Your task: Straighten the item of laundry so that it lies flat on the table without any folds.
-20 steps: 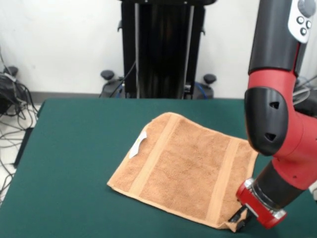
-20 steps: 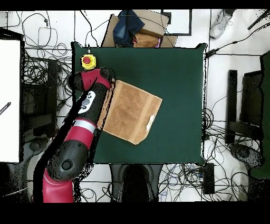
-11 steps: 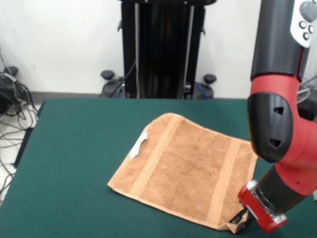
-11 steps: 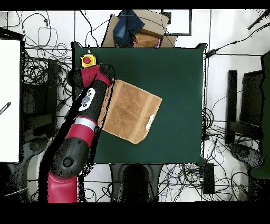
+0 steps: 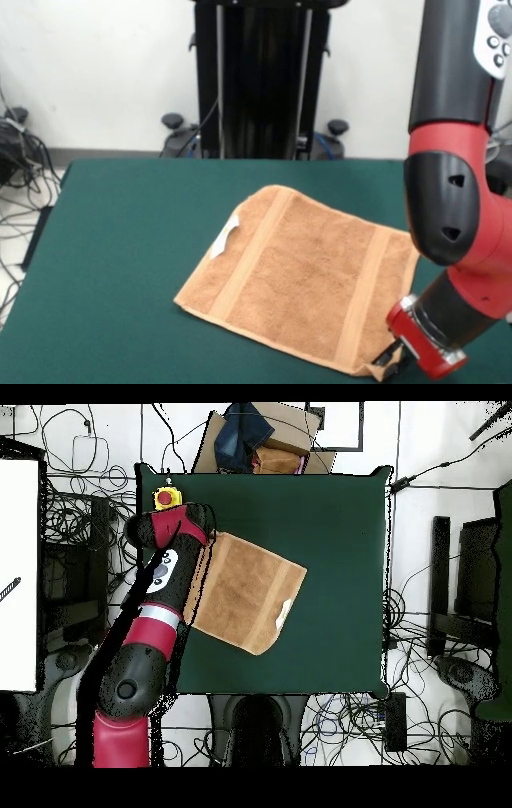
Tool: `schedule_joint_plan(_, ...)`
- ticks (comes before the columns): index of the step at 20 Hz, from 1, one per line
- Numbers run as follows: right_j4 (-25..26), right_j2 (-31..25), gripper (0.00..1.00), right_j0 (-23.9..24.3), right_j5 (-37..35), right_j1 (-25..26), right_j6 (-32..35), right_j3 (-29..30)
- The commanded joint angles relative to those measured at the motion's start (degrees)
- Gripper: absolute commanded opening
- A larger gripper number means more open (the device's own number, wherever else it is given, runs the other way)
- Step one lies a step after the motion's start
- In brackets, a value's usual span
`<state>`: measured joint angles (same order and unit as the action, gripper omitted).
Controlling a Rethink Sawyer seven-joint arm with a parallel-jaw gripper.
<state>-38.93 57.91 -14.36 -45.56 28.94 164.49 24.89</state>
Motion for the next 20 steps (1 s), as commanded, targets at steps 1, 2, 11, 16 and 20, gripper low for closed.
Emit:
schedule_joint_plan(1,-8.3,3.1,0.00,1.6,12.6,1.0,22.0,-7.8)
schedule_joint_plan(2,-8.6,3.1,0.00,1.6,12.9,1.0,21.8,-7.6)
schedule_joint_plan(11,-11.9,3.9,0.00,1.0,14.1,0.9,21.4,-6.9)
schedule_joint_plan(16,-13.7,4.6,0.00,0.5,14.2,0.9,20.9,-6.0)
schedule_joint_plan(20,-15.0,5.4,0.00,0.3,15.0,1.4,19.2,-5.8)
